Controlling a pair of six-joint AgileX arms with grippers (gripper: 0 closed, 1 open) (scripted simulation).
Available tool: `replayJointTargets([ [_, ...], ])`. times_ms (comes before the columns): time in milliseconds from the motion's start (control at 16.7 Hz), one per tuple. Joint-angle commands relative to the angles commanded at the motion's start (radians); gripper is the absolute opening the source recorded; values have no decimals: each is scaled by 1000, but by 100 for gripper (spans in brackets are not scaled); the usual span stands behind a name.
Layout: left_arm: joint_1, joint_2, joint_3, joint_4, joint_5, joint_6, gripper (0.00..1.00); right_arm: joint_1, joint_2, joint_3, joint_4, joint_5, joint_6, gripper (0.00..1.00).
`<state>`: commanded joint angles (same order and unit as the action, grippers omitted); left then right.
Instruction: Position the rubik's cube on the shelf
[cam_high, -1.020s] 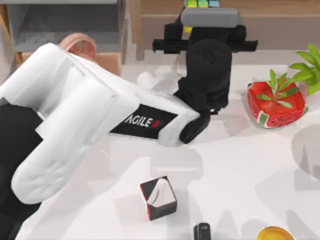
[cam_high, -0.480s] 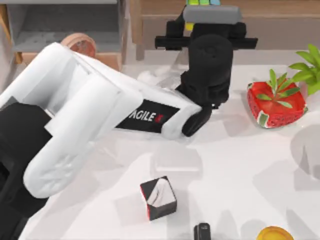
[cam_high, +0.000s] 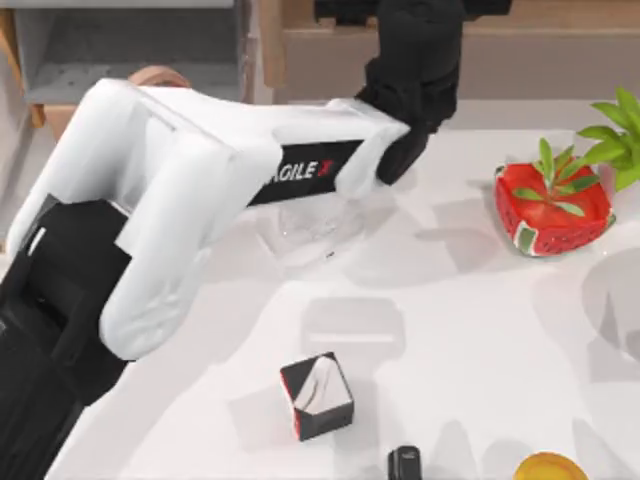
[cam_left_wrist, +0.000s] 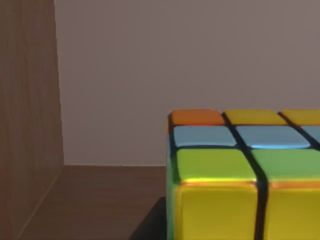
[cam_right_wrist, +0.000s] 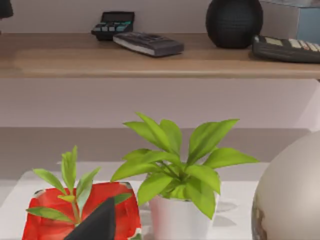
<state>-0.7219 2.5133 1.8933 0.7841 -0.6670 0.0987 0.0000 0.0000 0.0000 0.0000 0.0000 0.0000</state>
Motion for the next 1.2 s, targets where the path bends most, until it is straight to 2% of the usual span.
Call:
replayJointTargets([
  [360,22,29,32,-28,20,-5,0,0,0,0,0,0,0,100],
  [1140,22,29,32,-28,20,-5,98,0,0,0,0,0,0,100],
  [1200,22,29,32,-28,20,-5,100,0,0,0,0,0,0,100],
])
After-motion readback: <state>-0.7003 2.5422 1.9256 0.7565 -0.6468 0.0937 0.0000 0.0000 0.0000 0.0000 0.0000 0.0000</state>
